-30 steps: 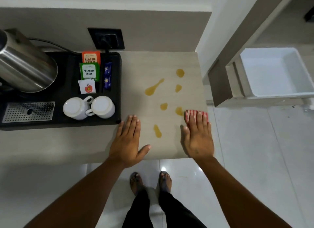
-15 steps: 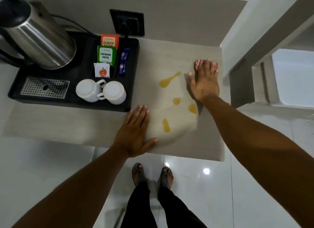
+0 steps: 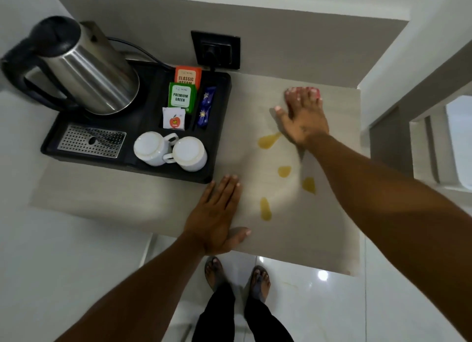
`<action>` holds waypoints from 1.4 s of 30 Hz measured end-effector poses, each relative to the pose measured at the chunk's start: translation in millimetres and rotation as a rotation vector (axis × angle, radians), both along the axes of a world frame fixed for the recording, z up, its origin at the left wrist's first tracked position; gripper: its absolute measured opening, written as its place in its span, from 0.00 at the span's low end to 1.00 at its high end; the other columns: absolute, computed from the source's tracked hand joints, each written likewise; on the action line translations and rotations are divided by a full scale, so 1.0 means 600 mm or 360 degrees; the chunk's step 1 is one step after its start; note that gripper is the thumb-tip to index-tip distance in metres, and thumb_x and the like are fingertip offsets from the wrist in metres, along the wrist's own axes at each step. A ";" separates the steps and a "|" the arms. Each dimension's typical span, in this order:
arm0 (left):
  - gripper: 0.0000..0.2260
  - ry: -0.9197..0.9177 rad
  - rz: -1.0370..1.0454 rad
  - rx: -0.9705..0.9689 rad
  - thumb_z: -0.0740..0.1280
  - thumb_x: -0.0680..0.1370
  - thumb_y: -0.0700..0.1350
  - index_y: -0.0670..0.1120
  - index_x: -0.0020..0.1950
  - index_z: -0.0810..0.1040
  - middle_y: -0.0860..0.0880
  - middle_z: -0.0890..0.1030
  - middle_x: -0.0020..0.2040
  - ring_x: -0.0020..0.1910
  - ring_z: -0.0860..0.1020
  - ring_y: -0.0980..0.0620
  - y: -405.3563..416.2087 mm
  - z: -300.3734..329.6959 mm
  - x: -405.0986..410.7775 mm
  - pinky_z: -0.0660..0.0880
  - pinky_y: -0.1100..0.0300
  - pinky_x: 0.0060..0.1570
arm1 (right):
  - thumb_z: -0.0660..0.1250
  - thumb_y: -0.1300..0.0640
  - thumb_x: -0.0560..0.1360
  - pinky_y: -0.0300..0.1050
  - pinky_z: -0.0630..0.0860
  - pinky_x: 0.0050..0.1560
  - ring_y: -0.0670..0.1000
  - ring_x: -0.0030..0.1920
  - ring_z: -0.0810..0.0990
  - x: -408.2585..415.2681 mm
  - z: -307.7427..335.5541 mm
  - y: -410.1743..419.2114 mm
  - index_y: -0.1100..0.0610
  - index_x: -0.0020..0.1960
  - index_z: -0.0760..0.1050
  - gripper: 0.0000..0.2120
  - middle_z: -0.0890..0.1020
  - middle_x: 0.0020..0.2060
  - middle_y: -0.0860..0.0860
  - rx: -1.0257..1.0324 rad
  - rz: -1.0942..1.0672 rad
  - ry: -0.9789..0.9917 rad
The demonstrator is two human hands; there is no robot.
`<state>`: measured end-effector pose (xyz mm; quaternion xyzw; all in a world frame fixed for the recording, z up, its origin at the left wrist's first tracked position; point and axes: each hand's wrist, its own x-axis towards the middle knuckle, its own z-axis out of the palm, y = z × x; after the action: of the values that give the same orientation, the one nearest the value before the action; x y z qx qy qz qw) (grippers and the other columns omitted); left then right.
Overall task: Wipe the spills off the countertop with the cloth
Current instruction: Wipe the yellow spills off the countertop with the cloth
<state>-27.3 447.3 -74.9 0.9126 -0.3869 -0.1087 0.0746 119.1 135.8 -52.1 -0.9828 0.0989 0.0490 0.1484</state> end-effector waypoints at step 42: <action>0.47 0.0015 0.0076 -0.0017 0.56 0.79 0.71 0.36 0.83 0.50 0.37 0.50 0.84 0.84 0.43 0.42 0.001 -0.004 0.003 0.48 0.42 0.82 | 0.61 0.58 0.79 0.59 0.60 0.76 0.56 0.75 0.66 -0.194 -0.022 0.050 0.56 0.71 0.74 0.21 0.73 0.72 0.55 0.0298 0.0890 -0.0250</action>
<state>-25.8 447.8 -77.1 0.9207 -0.3652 -0.1091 0.0839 2.9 165.7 -65.4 -0.9547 -0.1921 0.0205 0.2263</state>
